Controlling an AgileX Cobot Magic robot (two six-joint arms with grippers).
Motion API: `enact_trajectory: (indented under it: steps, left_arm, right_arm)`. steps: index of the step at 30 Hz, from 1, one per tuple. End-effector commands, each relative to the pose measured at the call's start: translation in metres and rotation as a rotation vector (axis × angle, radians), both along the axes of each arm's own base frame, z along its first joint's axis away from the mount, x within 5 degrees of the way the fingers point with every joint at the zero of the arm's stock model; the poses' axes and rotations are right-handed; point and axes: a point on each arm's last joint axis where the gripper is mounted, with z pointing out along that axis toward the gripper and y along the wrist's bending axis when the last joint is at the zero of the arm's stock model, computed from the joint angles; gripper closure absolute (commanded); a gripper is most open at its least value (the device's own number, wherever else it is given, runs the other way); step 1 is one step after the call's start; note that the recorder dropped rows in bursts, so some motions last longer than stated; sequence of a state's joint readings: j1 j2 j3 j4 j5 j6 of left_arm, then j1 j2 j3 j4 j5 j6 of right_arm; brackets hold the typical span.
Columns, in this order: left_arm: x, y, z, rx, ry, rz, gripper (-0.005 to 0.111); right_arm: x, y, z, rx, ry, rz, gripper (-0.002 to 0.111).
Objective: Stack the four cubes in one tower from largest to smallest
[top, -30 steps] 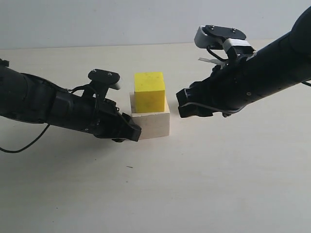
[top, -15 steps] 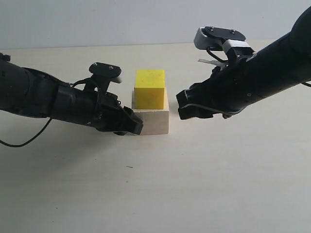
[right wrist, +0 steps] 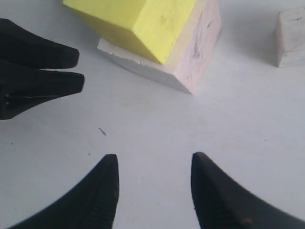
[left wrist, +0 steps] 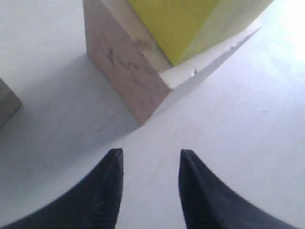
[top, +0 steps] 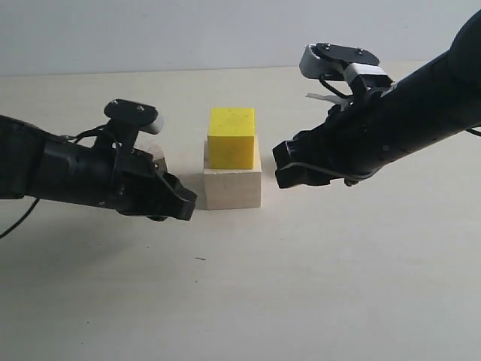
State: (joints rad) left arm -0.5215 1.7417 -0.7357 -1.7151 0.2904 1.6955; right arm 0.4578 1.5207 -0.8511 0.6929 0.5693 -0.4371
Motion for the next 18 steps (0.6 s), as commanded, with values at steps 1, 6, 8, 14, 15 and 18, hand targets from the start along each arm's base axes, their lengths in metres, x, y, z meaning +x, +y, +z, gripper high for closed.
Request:
enact_trajectory:
  steps: [1,6,8,14,15,18]
  left_arm:
    - [-0.005,0.012,0.029,0.006,-0.099,0.049,0.068]
    - [0.004,0.033,0.057,0.074,-0.205,0.302,0.068]
    - [0.009,0.041,0.064,0.088,-0.220,0.423,0.068]
    - [0.020,0.034,0.078,0.020,-0.236,0.459,0.068]
    - [0.022,0.032,0.080,0.011,-0.239,0.454,0.068]
    - [0.028,0.032,0.086,0.023,-0.269,0.450,0.068]
  right_arm:
    - [-0.002,-0.001,0.003,0.002,0.007,0.009,0.062]
    - [-0.005,-0.001,0.002,0.001,0.045,0.032,0.062]
    - [-0.006,0.000,0.002,0.000,0.055,0.039,0.062]
    - [-0.009,0.000,0.002,0.000,0.079,0.054,0.062]
    - [-0.010,0.000,0.001,-0.001,0.085,0.058,0.062]
    - [-0.012,0.000,0.001,-0.001,0.105,0.070,0.062]
